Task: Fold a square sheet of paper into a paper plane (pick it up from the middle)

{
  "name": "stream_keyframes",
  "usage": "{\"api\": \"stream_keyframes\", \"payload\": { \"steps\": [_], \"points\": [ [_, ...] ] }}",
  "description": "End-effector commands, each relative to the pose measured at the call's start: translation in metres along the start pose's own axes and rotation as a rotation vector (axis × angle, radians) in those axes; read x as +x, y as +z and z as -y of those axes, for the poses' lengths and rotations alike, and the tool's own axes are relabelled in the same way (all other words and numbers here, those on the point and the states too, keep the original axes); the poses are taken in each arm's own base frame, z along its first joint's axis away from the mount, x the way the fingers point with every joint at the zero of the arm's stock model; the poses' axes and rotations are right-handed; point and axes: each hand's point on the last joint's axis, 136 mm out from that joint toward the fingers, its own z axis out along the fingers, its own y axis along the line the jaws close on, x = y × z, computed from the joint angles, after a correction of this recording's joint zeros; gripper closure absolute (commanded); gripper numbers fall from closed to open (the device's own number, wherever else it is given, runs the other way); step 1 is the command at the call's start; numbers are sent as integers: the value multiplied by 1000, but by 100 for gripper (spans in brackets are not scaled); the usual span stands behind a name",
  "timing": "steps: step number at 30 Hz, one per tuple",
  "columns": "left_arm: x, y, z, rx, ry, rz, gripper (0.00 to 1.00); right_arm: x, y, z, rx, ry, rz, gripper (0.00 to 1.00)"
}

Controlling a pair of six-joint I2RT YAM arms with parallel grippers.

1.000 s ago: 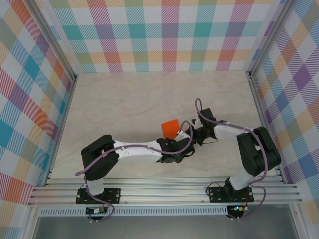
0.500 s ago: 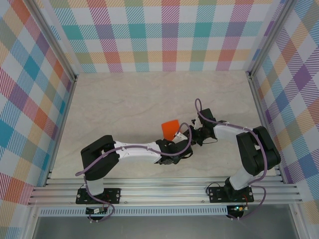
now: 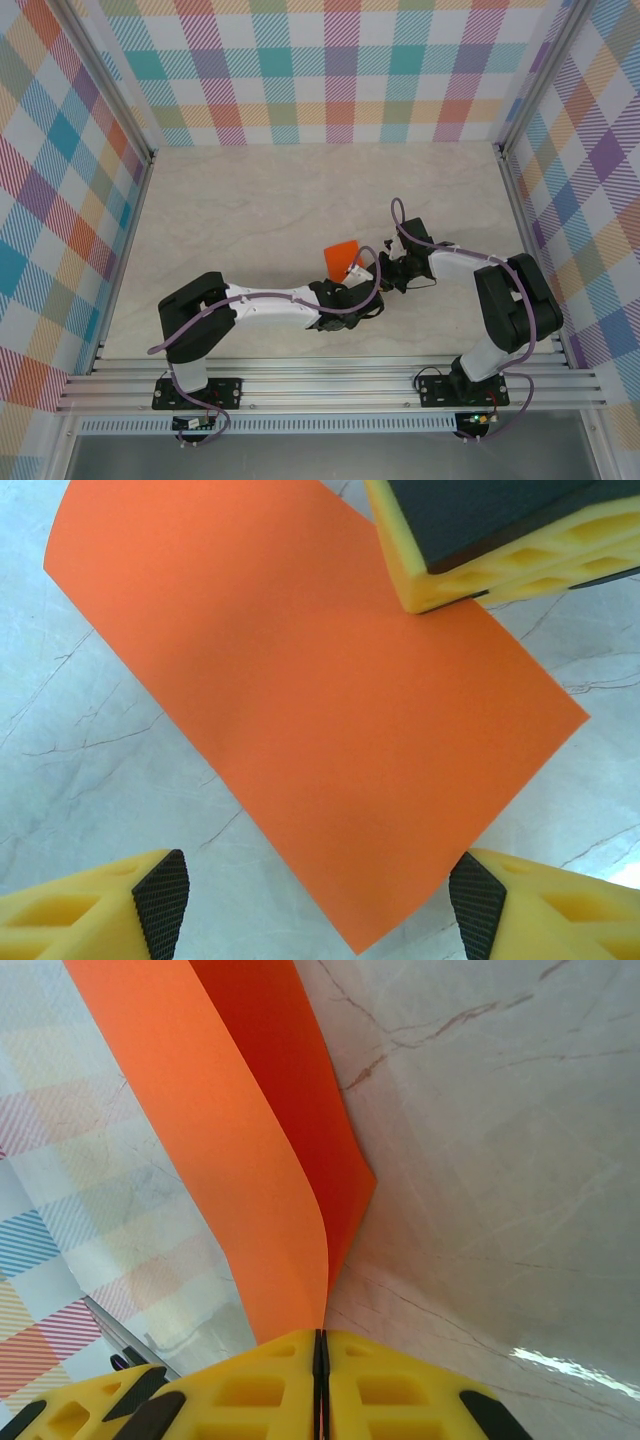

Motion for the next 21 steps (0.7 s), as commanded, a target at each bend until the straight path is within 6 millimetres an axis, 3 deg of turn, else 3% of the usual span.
{"api": "stream_keyframes", "payload": {
  "steps": [1, 21],
  "points": [
    [-7, -4, -7, -6, -41, 23, 28, 1, 2, -2, -3, -23, -15, 90],
    [-4, 5, -11, 12, -56, 3, 28, 0, 3, -1, 2, -18, -13, 89]
  ]
}}
